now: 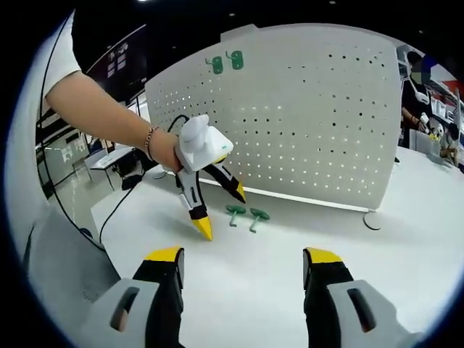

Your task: Insert the hook assembly into the mounting plate slot until the hook locks in place.

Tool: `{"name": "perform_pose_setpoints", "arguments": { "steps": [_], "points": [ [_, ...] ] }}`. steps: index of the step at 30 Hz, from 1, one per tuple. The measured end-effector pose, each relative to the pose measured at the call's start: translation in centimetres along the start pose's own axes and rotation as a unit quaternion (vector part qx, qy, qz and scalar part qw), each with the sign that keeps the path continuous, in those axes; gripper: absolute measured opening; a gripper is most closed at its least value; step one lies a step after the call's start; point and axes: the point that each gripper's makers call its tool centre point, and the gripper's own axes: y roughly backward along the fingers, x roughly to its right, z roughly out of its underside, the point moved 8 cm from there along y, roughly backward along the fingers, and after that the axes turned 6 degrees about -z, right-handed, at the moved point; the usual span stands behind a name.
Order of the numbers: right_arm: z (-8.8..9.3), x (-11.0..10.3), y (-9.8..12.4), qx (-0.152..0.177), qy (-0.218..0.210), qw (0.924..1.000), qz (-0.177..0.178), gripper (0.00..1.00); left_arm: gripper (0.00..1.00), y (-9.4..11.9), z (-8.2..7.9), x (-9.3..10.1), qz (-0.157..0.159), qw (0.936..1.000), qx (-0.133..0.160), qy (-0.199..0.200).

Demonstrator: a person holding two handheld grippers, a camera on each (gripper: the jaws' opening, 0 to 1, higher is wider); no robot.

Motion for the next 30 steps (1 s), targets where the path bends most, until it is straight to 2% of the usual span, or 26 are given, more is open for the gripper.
{"name": "perform_pose_setpoints", "arguments": {
  "steps": [2,16,21,30],
  "points": [
    [0.0,0.0,0.0,0.001,0.0,1.0,0.0,0.64,0.75,0.0,0.1,0.1,0.006,0.9999,0.0,0.01],
    [0.0,0.0,0.0,0.001,-0.004,1.0,0.0,0.64,0.73,0.0,0.4,-0.1,0.003,0.9998,0.014,0.012],
    [0.1,0.0,0.0,-0.001,-0.005,1.0,-0.001,0.64,0.63,0.2,0.5,-0.6,-0.005,0.9996,0.007,0.028],
    [0.1,0.0,0.0,0.0,-0.006,1.0,-0.001,0.64,0.54,0.3,0.8,-1.0,-0.014,0.9988,0.009,0.046]
  ]
}}
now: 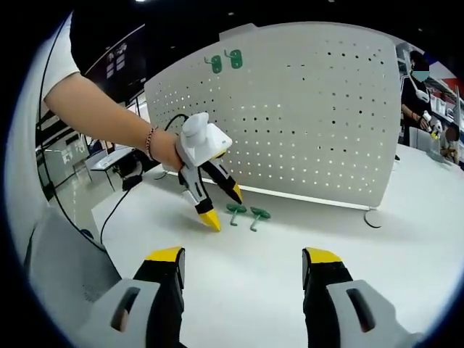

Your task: Insert the hook assembly into the mounting plate slot until the hook locks in place.

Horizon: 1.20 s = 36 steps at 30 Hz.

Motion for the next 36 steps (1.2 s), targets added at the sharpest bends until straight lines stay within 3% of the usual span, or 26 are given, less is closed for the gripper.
{"name": "perform_pose_setpoints", "arguments": {
  "steps": [9,15,21,28,36],
  "points": [
    [0.06,-0.02,-0.04,-0.003,0.002,1.0,-0.001,0.64,0.42,0.17,0.21,-0.57,-0.011,0.9998,0.003,0.019],
    [0.03,0.0,-0.03,-0.001,0.0,1.0,-0.001,0.64,0.29,0.33,0.41,-0.94,-0.018,0.9994,0.003,0.03],
    [0.03,0.07,0.01,0.0,-0.002,1.0,0.001,0.64,0.25,0.35,0.49,-0.9,-0.021,0.9992,0.005,0.033],
    [-0.01,0.03,0.03,0.001,-0.001,1.0,0.0,0.63,0.1,0.51,0.85,-0.99,-0.028,0.9992,0.007,0.028],
    [0.03,0.04,0.01,0.0,-0.001,1.0,0.0,0.63,0.08,0.5,0.82,-1.01,-0.034,0.9991,0.005,0.024]
  ]
}}
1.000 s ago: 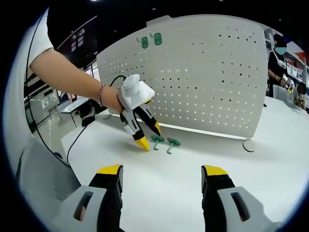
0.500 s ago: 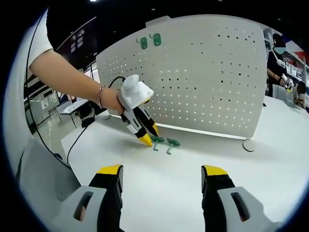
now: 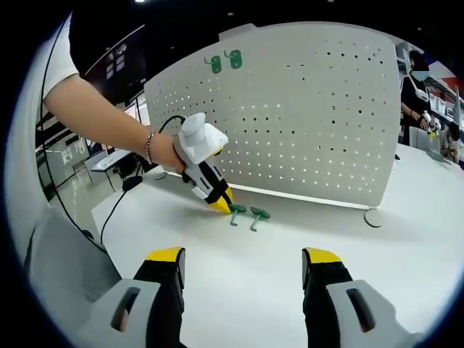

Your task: Insert the hook assembly into the mounting plate slot until the hook locks in place.

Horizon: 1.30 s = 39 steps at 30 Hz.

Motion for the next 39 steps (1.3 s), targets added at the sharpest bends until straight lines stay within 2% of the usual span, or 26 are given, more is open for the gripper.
{"name": "perform_pose_setpoints", "arguments": {
  "steps": [21,33,34,35,39],
  "points": [
    [0.04,0.0,-0.02,-0.003,0.002,1.0,0.0,0.63,0.03,-0.11,-0.15,0.1,-0.001,0.9998,-0.004,-0.019],
    [0.08,0.04,-0.04,-0.004,0.002,1.0,0.001,0.63,0.03,-0.14,-0.12,0.09,-0.001,0.9999,-0.002,-0.015],
    [0.07,0.02,-0.04,-0.004,0.002,1.0,0.0,0.63,0.03,-0.13,-0.12,0.05,-0.001,0.9999,-0.001,-0.012],
    [0.04,0.01,-0.04,-0.003,0.002,1.0,0.0,0.63,0.03,-0.13,-0.04,0.05,0.002,0.9999,-0.003,0.01],
    [0.09,0.06,-0.03,-0.003,0.001,1.0,0.001,0.63,0.02,0.03,0.06,0.35,-0.001,0.9996,0.023,0.017]
  ]
}}
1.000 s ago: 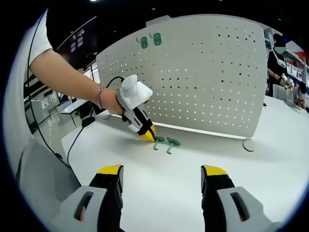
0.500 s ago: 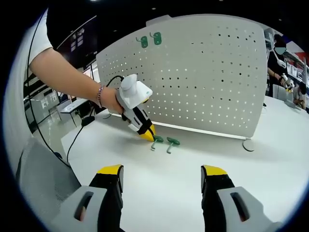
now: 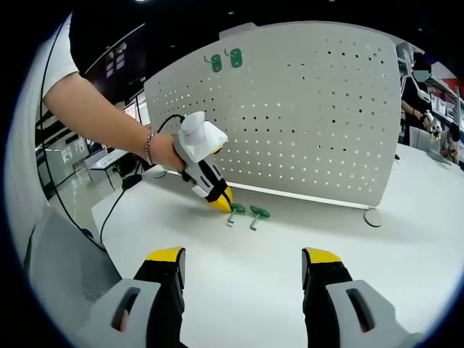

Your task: Insert the hook assembly into the mounting plate slot until the hook locks in place.

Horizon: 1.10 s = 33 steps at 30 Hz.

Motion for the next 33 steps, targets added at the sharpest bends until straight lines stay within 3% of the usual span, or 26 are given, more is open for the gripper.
{"name": "perform_pose_setpoints", "arguments": {
  "steps": [2,14,33],
  "points": [
    [-0.1,0.0,0.0,0.001,0.0,1.0,0.0,0.63,0.02,0.1,-0.1,0.1,-0.004,0.9999,0.008,-0.012],
    [-0.1,0.1,0.1,0.005,-0.001,1.0,0.002,0.63,0.02,1.1,-0.7,-0.2,-0.009,0.9993,0.035,0.011],
    [-0.2,-0.1,0.0,0.006,0.001,1.0,-0.003,0.63,0.02,3.5,-1.6,-0.3,-0.07,0.9924,0.099,0.02]
  ]
}}
